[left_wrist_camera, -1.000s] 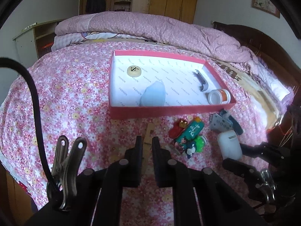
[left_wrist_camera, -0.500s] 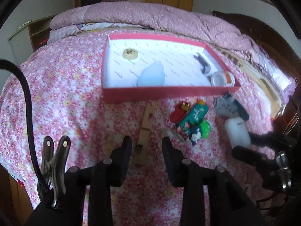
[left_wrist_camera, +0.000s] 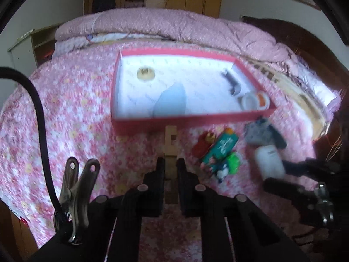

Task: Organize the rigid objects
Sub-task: 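Lower the wooden stick and earbud case into the pink box, opening both grippers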

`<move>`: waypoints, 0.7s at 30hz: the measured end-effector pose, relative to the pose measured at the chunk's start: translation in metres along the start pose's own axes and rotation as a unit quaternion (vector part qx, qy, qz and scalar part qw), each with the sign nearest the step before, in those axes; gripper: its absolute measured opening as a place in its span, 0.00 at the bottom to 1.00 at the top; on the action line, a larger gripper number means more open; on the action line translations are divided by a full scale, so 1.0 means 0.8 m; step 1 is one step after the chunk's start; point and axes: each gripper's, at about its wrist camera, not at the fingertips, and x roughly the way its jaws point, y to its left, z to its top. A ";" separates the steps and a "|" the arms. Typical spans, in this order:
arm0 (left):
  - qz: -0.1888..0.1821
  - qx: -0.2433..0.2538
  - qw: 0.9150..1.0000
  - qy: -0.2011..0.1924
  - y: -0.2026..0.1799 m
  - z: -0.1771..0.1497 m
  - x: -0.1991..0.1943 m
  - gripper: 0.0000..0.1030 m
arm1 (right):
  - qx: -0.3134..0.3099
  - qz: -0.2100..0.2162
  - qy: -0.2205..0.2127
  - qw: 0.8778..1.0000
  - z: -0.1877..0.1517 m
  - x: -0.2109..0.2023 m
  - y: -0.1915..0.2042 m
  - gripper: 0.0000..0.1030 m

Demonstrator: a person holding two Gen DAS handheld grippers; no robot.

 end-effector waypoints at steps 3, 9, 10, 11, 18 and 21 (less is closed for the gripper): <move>-0.006 -0.001 1.000 -0.019 -0.001 0.017 -0.015 0.11 | -0.005 0.006 -0.005 1.000 0.010 -0.004 0.002 0.46; 0.002 0.011 0.999 -0.038 -0.003 0.056 -0.012 0.11 | -0.019 0.014 -0.019 1.000 0.042 -0.013 0.008 0.46; 0.003 0.012 0.999 -0.039 -0.003 0.061 -0.009 0.11 | -0.019 0.015 -0.021 0.999 0.051 -0.013 0.007 0.46; 0.001 0.012 0.999 -0.040 -0.003 0.067 -0.006 0.11 | -0.018 0.014 -0.022 0.999 0.056 -0.012 0.006 0.46; 0.001 0.019 0.999 -0.044 -0.006 0.101 0.024 0.11 | -0.014 0.005 -0.030 0.999 0.095 0.002 -0.003 0.46; 0.003 0.017 0.999 -0.041 -0.007 0.112 0.040 0.11 | -0.010 0.002 -0.030 0.999 0.105 0.011 -0.007 0.46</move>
